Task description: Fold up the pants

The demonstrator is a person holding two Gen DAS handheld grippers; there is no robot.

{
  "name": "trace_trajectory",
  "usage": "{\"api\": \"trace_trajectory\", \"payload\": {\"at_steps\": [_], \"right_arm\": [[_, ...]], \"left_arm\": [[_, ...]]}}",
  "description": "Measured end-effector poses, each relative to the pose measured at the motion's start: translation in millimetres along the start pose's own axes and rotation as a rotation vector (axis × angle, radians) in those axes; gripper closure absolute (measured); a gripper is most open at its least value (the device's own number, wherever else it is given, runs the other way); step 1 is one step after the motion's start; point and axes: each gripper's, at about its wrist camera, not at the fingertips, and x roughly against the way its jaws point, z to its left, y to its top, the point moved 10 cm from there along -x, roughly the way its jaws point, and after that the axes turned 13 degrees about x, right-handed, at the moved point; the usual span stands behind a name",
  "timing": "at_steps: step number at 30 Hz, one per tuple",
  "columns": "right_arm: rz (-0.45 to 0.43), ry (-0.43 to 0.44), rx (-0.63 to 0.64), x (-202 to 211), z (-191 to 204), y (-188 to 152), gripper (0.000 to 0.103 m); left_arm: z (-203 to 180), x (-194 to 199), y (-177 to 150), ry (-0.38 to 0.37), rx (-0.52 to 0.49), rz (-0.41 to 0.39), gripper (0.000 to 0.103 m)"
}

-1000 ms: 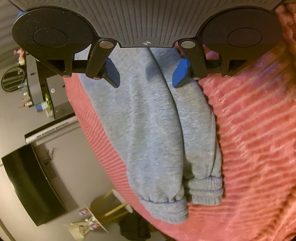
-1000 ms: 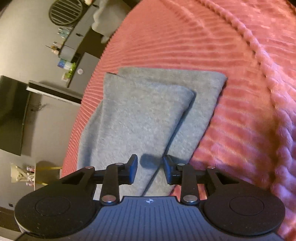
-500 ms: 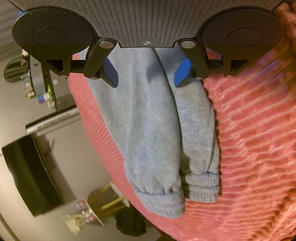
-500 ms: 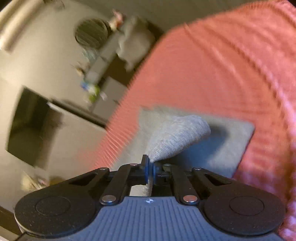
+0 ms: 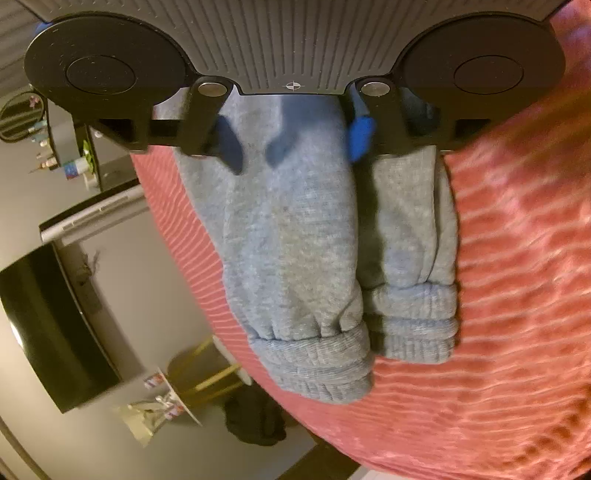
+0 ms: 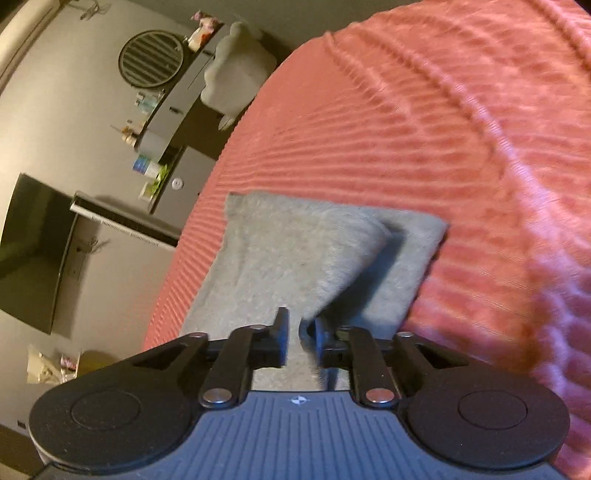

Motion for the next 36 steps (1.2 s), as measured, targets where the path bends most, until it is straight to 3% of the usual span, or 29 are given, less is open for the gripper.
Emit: {"api": "trace_trajectory", "payload": {"at_steps": [1,3,6,12,14,15,17,18,20,23,24,26,28,31,36], "right_arm": [[0.004,0.009,-0.009,-3,2,-1,0.077],[-0.008,0.03,-0.009,-8,5,-3,0.077],[-0.018,0.041,0.015,-16,12,-6,0.092],[0.044,-0.027,-0.005,-25,17,-11,0.091],[0.053,-0.079,0.075,-20,25,-9,0.089],[0.051,-0.107,0.127,-16,29,-10,0.083],[0.043,-0.158,0.202,-10,34,-12,0.059],[0.049,-0.184,0.214,-8,33,-13,0.041],[0.046,-0.16,0.21,-8,32,-16,0.041],[0.049,-0.131,0.166,-13,27,-18,0.051],[0.046,-0.126,0.161,-16,26,-18,0.065],[0.041,-0.149,0.166,-22,23,-17,0.077],[0.031,-0.168,0.174,-27,22,-15,0.098],[0.025,-0.184,0.186,-26,29,-9,0.098],[-0.088,-0.098,0.202,10,57,25,0.099]], "left_arm": [[2,-1,2,0.006,0.006,-0.001,0.065],[7,-1,6,-0.011,0.053,-0.001,0.066],[11,-7,9,-0.017,0.087,0.014,0.066],[4,-5,8,0.003,0.05,0.028,0.066],[2,-4,7,0.002,0.041,0.033,0.066],[1,-3,6,0.0,0.037,0.035,0.066],[2,-3,7,0.0,0.043,0.036,0.064],[3,-2,7,-0.002,0.047,0.036,0.061],[4,-3,5,0.003,0.042,0.041,0.056],[2,-4,2,0.013,-0.006,0.036,0.056],[1,-5,0,0.017,-0.027,0.035,0.058],[0,-7,0,0.026,-0.054,0.031,0.063],[1,-8,0,0.035,-0.07,0.025,0.089],[-10,0,1,0.014,-0.09,0.02,0.092],[-50,47,11,-0.156,-0.111,0.006,0.092]]}}
